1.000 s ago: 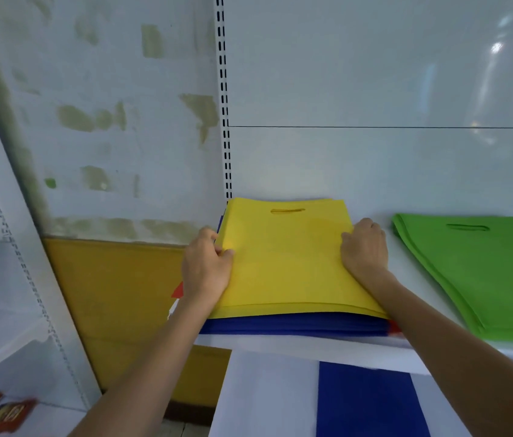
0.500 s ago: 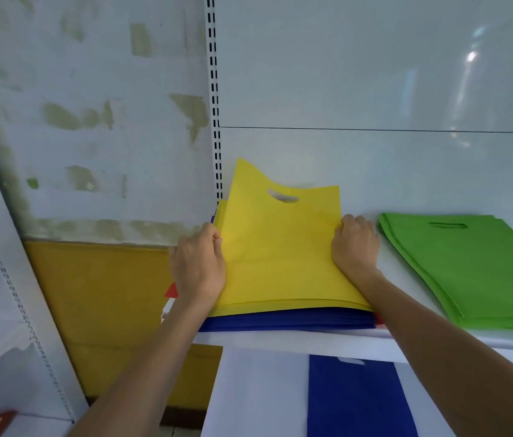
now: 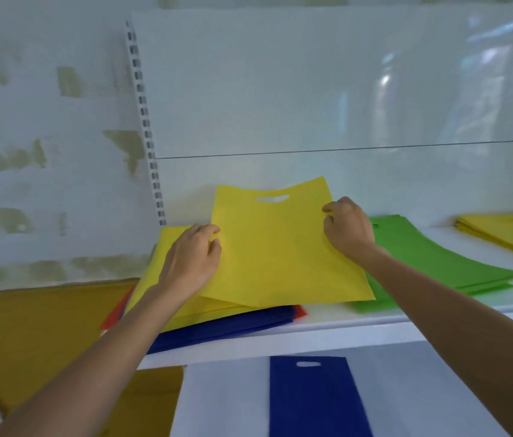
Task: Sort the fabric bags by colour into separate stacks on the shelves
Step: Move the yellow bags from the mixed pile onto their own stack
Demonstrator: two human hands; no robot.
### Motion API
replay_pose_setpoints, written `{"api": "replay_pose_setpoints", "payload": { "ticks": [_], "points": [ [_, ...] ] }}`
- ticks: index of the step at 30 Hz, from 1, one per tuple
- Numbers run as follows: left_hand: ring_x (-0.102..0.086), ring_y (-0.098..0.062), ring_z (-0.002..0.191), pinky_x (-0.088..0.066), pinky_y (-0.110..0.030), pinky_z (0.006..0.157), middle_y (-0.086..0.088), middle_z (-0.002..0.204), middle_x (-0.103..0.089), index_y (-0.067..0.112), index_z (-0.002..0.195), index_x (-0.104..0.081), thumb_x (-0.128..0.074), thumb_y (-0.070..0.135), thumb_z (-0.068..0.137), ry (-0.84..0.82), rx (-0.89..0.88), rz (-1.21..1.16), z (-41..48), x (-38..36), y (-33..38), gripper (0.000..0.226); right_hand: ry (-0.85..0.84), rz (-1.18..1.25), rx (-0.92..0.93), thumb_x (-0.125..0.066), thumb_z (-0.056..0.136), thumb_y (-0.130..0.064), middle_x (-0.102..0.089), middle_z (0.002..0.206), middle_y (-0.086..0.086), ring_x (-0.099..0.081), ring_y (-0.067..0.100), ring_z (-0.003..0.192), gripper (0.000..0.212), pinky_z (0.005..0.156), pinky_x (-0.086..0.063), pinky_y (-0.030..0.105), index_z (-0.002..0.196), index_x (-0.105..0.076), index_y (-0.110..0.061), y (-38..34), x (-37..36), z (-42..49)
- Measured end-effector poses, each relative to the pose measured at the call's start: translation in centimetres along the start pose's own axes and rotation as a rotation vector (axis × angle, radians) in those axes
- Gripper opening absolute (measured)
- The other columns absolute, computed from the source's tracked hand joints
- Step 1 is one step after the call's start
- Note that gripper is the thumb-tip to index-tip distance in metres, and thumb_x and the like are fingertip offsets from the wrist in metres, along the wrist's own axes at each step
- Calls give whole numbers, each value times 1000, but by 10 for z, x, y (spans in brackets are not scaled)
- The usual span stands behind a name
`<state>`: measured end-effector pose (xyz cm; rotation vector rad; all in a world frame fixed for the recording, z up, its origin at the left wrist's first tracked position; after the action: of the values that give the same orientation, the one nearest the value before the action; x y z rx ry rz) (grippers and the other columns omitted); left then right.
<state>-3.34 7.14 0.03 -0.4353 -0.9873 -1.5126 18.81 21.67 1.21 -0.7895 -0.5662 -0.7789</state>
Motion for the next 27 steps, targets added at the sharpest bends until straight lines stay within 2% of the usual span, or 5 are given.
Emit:
{"api": "replay_pose_setpoints", "payload": {
  "ticks": [6,12,17,22,27],
  "points": [
    [-50,-26,117,-36,-32,97,-9,129,-55,10,128,-53,-47,15,93,-60,-152,-186,8,-60,141,36,55,-19,-151,-48,87,-1,-49,131,17,-47,32,120,41,97,-36,33,126,-56,-5,133,115,-25],
    [-49,-27,120,-35,-29,97,-13,132,-53,8,132,-51,-49,14,91,-226,-322,-324,-24,-145,309,41,198,-103,-396,-48,87,-3,-50,134,14,-46,30,122,42,95,-38,32,128,-54,-8,279,244,-86],
    [-48,-25,121,-36,-31,98,-11,133,-51,8,135,-47,-46,15,92,-344,-427,-468,-62,-205,443,43,270,-241,-509,-51,88,-5,-52,133,13,-47,30,122,40,98,-35,31,127,-56,-6,386,335,-148],
    [-45,-23,123,-36,-31,101,-9,135,-49,8,136,-46,-45,17,94,-455,-521,-559,-97,-250,533,42,296,-311,-600,-51,88,-6,-53,133,9,-49,29,120,39,95,-39,32,126,-57,-8,455,388,-186],
    [-46,-22,121,-36,-30,98,-7,134,-49,9,136,-45,-43,17,95,-486,-569,-566,-86,-284,580,42,303,-326,-669,-50,89,-6,-53,130,13,-49,32,116,41,90,-42,35,129,-54,-6,508,396,-184]
  ]
}}
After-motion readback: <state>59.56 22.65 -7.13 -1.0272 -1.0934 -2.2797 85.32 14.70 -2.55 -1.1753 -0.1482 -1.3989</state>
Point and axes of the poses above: each hand's wrist, its own z-axis towards the middle knuckle, its own x-axis out of the back of the hand, y = z × x, the point moved 4 cm from there along z, towards the middle knuckle
